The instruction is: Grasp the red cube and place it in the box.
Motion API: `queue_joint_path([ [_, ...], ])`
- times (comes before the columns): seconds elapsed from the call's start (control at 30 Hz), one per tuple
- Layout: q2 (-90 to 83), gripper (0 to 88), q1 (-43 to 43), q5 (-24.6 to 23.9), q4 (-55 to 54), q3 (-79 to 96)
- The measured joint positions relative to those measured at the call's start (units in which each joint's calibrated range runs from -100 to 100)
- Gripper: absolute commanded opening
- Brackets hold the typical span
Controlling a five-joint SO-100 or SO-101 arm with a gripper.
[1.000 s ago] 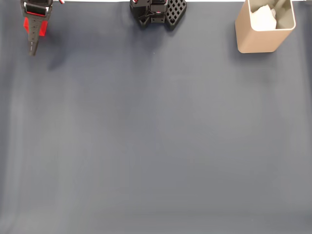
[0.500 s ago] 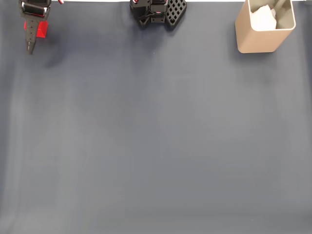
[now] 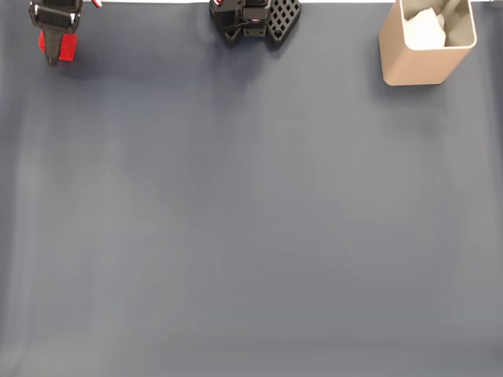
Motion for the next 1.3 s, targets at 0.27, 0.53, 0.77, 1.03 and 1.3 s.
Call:
queue_joint_path([
  [0.27, -0.1, 7.2, 0.0, 0.6, 0.5, -0.6],
  [0.53, -0.1, 0.9, -0.4, 0.9, 1.1, -0.6],
  [0.77, -0.1, 0.1, -0.9, 0.9, 2.3, -0.6],
  [1.03, -0.1, 0.1, -1.4, 0.9, 3.2, -1.2],
  [1.3, -1.0, 0.1, -4.0, 0.9, 7.8, -4.6],
])
